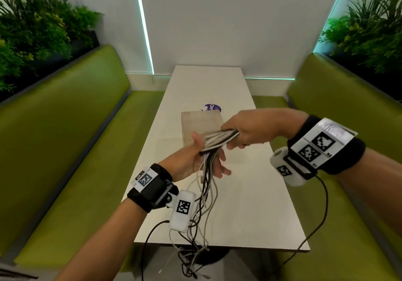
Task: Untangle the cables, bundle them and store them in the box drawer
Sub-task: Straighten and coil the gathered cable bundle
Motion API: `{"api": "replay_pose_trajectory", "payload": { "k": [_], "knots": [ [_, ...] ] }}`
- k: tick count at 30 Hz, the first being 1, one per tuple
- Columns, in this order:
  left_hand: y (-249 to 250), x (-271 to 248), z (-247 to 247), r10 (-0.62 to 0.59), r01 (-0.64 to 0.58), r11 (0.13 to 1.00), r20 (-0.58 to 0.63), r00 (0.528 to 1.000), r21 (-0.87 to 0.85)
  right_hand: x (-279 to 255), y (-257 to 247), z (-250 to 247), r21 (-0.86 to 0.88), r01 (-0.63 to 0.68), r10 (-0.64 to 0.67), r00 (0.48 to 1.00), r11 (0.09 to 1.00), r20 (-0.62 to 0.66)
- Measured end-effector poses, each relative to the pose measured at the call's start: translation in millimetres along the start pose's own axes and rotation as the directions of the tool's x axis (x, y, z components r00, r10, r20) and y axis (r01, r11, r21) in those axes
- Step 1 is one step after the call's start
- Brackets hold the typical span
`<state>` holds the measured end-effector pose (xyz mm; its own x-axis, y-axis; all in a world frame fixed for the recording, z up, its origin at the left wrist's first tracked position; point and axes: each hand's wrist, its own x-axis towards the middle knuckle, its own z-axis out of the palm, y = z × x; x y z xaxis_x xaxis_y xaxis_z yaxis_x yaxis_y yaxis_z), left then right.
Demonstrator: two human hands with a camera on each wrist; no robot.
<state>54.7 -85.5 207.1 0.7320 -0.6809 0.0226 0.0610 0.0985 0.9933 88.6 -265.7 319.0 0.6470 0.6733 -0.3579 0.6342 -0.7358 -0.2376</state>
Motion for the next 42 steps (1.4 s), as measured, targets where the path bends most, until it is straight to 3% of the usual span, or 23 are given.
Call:
{"api": "replay_pose_trajectory", "payload": {
  "k": [2,5,10,17,21,24,31,34,38,42],
  "knots": [
    [-7,-3,1,0.052,-0.055,0.997,-0.057,0.997,-0.058,-6,1,-15,-0.012,0.003,-0.004,0.998,1.000,-0.063],
    [-10,-3,10,0.088,-0.084,0.996,-0.224,0.971,0.028,-13,-2,-33,-0.058,0.009,-0.016,0.992,0.998,-0.127],
    [-2,3,15,0.221,-0.170,0.966,-0.282,0.934,0.197,-21,0,-51,0.013,0.003,0.000,0.971,1.000,-0.239],
    [20,13,12,0.401,-0.395,0.907,-0.580,0.709,0.143,-18,-1,-27,0.323,0.058,0.105,0.879,0.945,-0.465],
    [29,18,10,0.397,-0.500,0.864,-0.689,0.606,0.058,4,-10,19,0.522,0.117,0.193,0.843,0.845,-0.502],
    [30,22,12,0.337,-0.472,0.880,-0.755,0.562,0.042,22,-18,44,0.589,0.158,0.196,0.849,0.793,-0.491],
    [28,23,14,0.121,-0.502,0.819,-0.772,0.624,-0.277,38,-26,65,0.690,0.217,0.221,0.845,0.691,-0.487],
    [29,19,10,0.099,-0.495,0.786,-0.714,0.693,-0.371,37,-24,64,0.732,0.238,0.215,0.858,0.638,-0.467],
    [35,16,10,0.218,-0.378,0.916,-0.623,0.751,-0.134,36,-25,69,0.745,0.249,0.179,0.879,0.619,-0.442],
    [35,16,3,0.221,-0.297,0.955,-0.679,0.700,0.004,40,-31,74,0.731,0.284,0.122,0.886,0.620,-0.447]
  ]
}}
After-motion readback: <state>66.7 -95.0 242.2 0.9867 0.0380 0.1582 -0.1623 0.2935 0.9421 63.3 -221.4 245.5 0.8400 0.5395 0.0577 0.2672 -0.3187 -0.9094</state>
